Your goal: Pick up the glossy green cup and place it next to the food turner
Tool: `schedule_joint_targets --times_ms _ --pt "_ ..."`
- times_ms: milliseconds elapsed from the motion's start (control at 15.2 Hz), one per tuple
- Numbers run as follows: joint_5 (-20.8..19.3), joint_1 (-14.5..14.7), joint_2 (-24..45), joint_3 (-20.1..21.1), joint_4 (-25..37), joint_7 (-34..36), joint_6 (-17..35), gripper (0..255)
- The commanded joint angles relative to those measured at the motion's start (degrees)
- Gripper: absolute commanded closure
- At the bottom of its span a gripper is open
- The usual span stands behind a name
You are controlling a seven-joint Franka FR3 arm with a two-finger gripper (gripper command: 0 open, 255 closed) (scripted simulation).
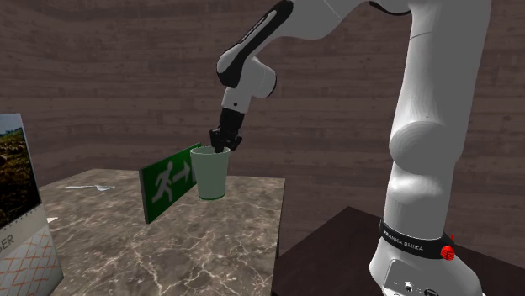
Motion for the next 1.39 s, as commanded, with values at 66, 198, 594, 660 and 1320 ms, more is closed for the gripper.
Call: schedule_joint_targets --times_ms 66,198,594,660,1320 --pt "-0.7 -0.2 -1.3 -0.1 1.0 0.9 -2.2 255" --pt "-1.2 -0.2 -2.1 -0.2 1.7 1.5 -3.6 255" --pt "-2.4 -0.5 -4.2 -0.4 4.1 3.2 -7.9 255" --pt "-2.6 -0.5 -4.5 -0.4 4.5 3.4 -8.6 255" --pt "-4.1 -0.8 -6.9 -0.6 9.6 5.9 -15.9 255"
